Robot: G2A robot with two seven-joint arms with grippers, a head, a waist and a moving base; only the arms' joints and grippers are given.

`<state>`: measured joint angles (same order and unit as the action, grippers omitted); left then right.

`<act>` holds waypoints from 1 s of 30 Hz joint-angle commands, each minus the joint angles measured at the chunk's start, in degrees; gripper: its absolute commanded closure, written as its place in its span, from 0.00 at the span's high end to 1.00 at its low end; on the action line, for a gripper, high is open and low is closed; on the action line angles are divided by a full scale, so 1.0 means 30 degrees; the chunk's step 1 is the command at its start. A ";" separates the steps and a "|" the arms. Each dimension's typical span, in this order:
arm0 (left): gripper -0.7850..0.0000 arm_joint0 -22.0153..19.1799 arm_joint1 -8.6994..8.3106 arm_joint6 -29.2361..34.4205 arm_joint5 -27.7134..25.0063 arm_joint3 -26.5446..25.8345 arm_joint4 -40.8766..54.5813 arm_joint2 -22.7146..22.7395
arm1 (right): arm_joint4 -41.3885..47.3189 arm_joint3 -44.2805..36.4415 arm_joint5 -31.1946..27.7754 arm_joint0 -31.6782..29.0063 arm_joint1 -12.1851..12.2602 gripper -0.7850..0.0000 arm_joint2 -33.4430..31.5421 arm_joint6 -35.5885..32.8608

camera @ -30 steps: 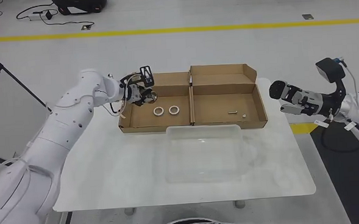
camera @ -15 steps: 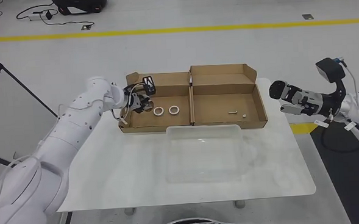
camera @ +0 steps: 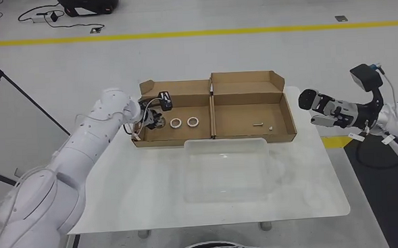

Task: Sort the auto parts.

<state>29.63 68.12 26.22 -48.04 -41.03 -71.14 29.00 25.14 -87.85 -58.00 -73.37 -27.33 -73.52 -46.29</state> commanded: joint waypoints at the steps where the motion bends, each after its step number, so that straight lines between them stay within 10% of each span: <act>1: 0.00 -0.0060 0.0165 -0.0203 0.0061 0.0267 -0.0264 -0.0161 | -0.0001 0.0000 0.0000 0.0000 0.0000 1.00 0.0000 0.0000; 19: 0.00 -0.0787 0.2004 -0.1094 0.0177 0.3281 -0.1967 -0.1470 | -0.0001 0.0000 0.0000 0.0000 0.0000 1.00 0.0000 0.0000; 20: 0.07 -0.0822 0.2083 -0.1172 0.0202 0.3445 -0.2008 -0.1493 | -0.0001 0.0000 0.0000 0.0000 0.0000 1.00 0.0000 0.0000; 24: 0.84 -0.0948 0.2298 -0.1933 0.0318 0.4098 -0.2344 -0.1562 | -0.0001 0.0000 0.0000 0.0000 0.0000 1.00 0.0000 0.0000; 26: 1.00 -0.1087 0.2330 -0.2290 0.0271 0.4479 -0.2622 -0.1580 | -0.0001 0.0000 0.0000 0.0000 0.0000 1.00 0.0000 0.0000; 30: 1.00 -0.1291 0.2366 -0.2965 0.0251 0.4974 -0.3110 -0.1594 | -0.0001 0.0000 0.0000 0.0000 0.0000 1.00 0.0000 0.0000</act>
<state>25.82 75.20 17.71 -47.24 -26.34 -80.15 24.25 25.14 -87.85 -58.00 -73.37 -27.33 -73.52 -46.29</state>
